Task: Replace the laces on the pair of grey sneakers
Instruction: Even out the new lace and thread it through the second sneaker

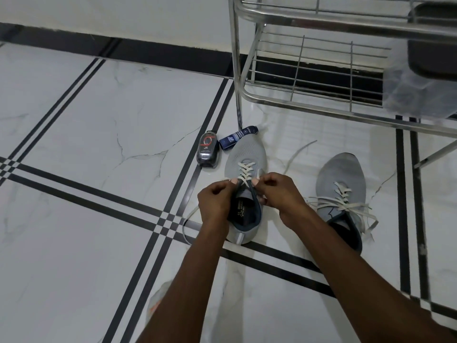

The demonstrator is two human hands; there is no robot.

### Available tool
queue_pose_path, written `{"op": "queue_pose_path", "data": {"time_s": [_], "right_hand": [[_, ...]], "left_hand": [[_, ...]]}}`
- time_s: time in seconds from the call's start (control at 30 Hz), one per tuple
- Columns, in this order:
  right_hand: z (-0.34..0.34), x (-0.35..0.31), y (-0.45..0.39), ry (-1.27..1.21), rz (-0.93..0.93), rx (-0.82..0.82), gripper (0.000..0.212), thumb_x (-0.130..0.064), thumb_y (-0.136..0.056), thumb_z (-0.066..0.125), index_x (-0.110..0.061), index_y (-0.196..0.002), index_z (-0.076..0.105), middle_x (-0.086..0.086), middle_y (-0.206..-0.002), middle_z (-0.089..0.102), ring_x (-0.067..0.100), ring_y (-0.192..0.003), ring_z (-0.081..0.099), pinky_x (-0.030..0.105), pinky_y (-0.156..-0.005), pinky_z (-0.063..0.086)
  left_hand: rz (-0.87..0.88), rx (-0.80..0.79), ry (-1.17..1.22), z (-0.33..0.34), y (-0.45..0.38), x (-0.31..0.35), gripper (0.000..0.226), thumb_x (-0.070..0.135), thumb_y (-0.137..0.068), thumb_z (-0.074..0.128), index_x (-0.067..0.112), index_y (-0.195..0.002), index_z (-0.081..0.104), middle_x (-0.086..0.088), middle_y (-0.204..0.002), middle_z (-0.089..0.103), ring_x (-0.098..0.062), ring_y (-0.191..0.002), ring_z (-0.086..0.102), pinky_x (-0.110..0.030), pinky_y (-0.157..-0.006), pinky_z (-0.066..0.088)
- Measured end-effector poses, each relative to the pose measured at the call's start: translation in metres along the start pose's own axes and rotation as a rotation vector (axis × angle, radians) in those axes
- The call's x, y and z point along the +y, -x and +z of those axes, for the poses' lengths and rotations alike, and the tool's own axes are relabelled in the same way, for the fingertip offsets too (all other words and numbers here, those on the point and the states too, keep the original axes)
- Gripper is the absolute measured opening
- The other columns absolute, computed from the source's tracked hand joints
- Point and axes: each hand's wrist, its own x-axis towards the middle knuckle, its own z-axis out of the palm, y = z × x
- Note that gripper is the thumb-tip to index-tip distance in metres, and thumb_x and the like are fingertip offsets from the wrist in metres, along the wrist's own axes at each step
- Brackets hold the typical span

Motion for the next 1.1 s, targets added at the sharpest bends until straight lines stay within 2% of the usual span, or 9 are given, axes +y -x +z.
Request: {"op": "queue_pose_path", "data": {"time_s": [0.2, 0.33, 0.5, 0.7, 0.77, 0.83, 0.93, 1.03, 1.1], "right_hand": [[0.002, 0.002, -0.006, -0.157, 0.109, 0.084, 0.011, -0.014, -0.093, 0.071, -0.009, -0.094, 0.062, 0.011, -0.086, 0.072, 0.012, -0.067, 0.070, 0.025, -0.057, 0.057], [0.001, -0.003, -0.004, -0.101, 0.068, 0.051, 0.007, -0.014, -0.095, 0.068, -0.009, -0.097, 0.065, 0.006, -0.086, 0.074, 0.009, -0.066, 0.068, 0.030, -0.069, 0.055], [0.000, -0.028, -0.001, -0.171, -0.065, 0.003, 0.012, -0.018, -0.098, 0.064, -0.007, -0.103, 0.064, 0.005, -0.089, 0.078, 0.016, -0.080, 0.073, 0.030, -0.070, 0.056], [0.009, -0.044, 0.001, -0.069, -0.251, 0.009, 0.015, -0.018, -0.098, 0.064, -0.012, -0.110, 0.071, 0.003, -0.088, 0.078, 0.007, -0.075, 0.071, 0.019, -0.061, 0.050], [0.013, -0.046, 0.005, 0.082, -0.330, -0.079, 0.018, -0.016, -0.100, 0.061, -0.016, -0.112, 0.074, 0.001, -0.091, 0.077, 0.003, -0.070, 0.068, 0.012, -0.058, 0.047], [0.016, -0.053, 0.010, 0.257, -0.358, -0.282, 0.017, -0.019, -0.101, 0.059, -0.020, -0.108, 0.075, -0.003, -0.092, 0.075, 0.004, -0.073, 0.065, 0.011, -0.060, 0.046], [0.016, -0.060, 0.016, 0.406, -0.388, -0.430, 0.014, -0.036, -0.097, 0.065, -0.028, -0.091, 0.075, -0.007, -0.085, 0.072, 0.007, -0.080, 0.065, 0.021, -0.073, 0.052], [0.005, -0.063, 0.012, 0.386, -0.429, -0.271, 0.026, -0.043, -0.095, 0.066, -0.021, -0.084, 0.075, -0.004, -0.078, 0.073, 0.009, -0.076, 0.066, 0.036, -0.080, 0.055], [-0.004, -0.066, 0.007, 0.454, -0.468, -0.208, 0.026, -0.041, -0.095, 0.067, -0.019, -0.084, 0.075, -0.002, -0.078, 0.074, 0.012, -0.075, 0.069, 0.039, -0.080, 0.056]], "left_hand": [[0.025, 0.060, 0.077, 0.003, -0.003, -0.010, 0.014, 0.025, -0.095, 0.071, 0.012, -0.095, 0.069, -0.005, -0.086, 0.076, -0.011, -0.078, 0.070, -0.025, -0.074, 0.056], [0.025, -0.002, 0.083, 0.002, -0.005, -0.009, 0.019, 0.023, -0.098, 0.067, 0.005, -0.103, 0.070, -0.003, -0.086, 0.075, -0.009, -0.076, 0.070, -0.017, -0.065, 0.054], [0.075, -0.109, 0.111, -0.001, -0.002, 0.011, 0.024, 0.029, -0.101, 0.064, 0.008, -0.110, 0.070, 0.002, -0.096, 0.077, -0.006, -0.085, 0.067, -0.026, -0.078, 0.053], [0.472, -0.205, -0.135, -0.017, 0.000, 0.055, 0.021, 0.030, -0.103, 0.060, 0.019, -0.111, 0.076, 0.007, -0.098, 0.077, -0.003, -0.094, 0.068, -0.022, -0.085, 0.053], [0.589, -0.279, -0.219, -0.019, -0.002, 0.069, 0.021, 0.028, -0.102, 0.061, 0.021, -0.111, 0.078, 0.008, -0.099, 0.076, -0.001, -0.095, 0.067, -0.021, -0.084, 0.053], [0.646, -0.324, -0.294, -0.021, -0.009, 0.078, 0.022, 0.033, -0.102, 0.061, 0.023, -0.110, 0.079, 0.003, -0.098, 0.074, -0.012, -0.097, 0.069, -0.035, -0.089, 0.057], [0.630, -0.401, -0.330, -0.023, -0.018, 0.085, 0.028, 0.034, -0.104, 0.056, 0.017, -0.109, 0.077, -0.001, -0.098, 0.073, -0.014, -0.098, 0.071, -0.038, -0.087, 0.058], [0.470, -0.499, -0.386, -0.019, -0.014, 0.084, 0.045, 0.042, -0.109, 0.040, 0.012, -0.108, 0.073, -0.003, -0.097, 0.074, -0.005, -0.090, 0.069, -0.019, -0.080, 0.052], [0.413, -0.521, -0.461, -0.016, -0.013, 0.079, 0.051, 0.047, -0.109, 0.032, 0.015, -0.106, 0.072, 0.001, -0.095, 0.074, 0.001, -0.086, 0.067, -0.016, -0.078, 0.049]]}}
